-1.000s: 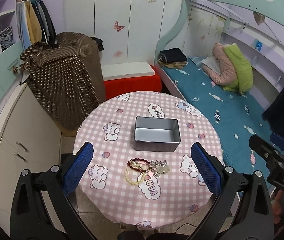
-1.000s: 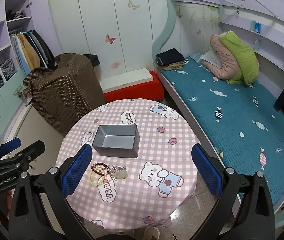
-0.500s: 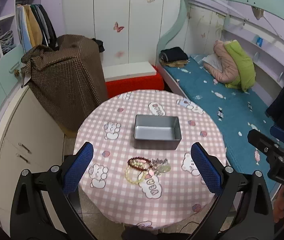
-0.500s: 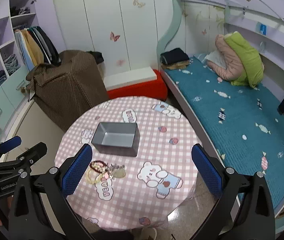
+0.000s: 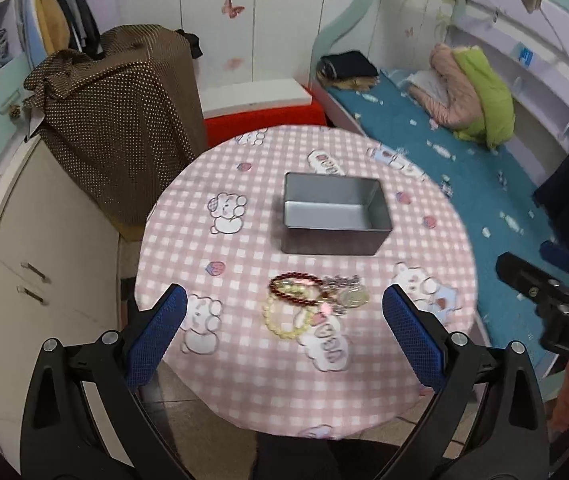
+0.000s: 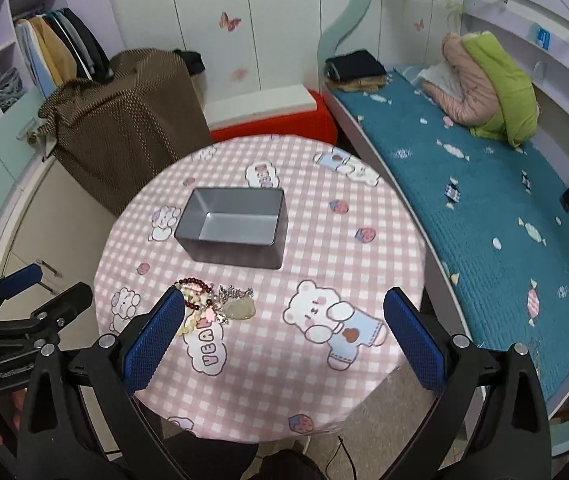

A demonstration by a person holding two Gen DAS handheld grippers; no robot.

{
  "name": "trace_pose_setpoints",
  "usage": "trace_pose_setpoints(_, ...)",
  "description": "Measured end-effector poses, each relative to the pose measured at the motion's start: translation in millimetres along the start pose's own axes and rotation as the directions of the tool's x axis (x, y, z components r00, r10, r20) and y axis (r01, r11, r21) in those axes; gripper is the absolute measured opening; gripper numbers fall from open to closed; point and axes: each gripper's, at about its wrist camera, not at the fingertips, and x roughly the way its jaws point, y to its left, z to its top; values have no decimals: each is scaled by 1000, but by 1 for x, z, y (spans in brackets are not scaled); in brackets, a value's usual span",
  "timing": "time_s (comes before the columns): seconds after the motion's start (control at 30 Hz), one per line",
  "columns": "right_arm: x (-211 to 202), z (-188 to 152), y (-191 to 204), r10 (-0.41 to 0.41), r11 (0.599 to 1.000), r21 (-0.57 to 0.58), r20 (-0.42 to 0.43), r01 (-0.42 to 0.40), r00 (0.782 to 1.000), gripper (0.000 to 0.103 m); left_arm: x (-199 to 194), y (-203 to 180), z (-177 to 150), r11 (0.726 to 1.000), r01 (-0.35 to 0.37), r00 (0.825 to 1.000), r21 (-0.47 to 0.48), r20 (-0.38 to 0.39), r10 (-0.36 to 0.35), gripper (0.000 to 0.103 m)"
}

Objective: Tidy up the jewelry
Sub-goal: 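Move both grippers down toward the jewelry pile beside the grey tray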

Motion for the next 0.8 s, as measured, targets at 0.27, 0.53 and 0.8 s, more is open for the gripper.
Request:
trace_pose_setpoints(0.27, 42, -1, 21, -24, 1000, 17, -94, 26, 995, 95, 71, 33, 0, 996, 93, 980, 8, -176, -90, 98)
trace_pose_setpoints(0.53, 74, -8, 40, -78, 996, 14, -190, 83, 979, 95, 141, 55, -14, 985, 169, 914, -38, -369, -171, 97)
trace_pose_setpoints(0.8, 84, -15, 45, -99, 993, 37, -234, 110, 967, 95, 180, 51, -20, 984, 175, 875, -17, -456, -163, 72)
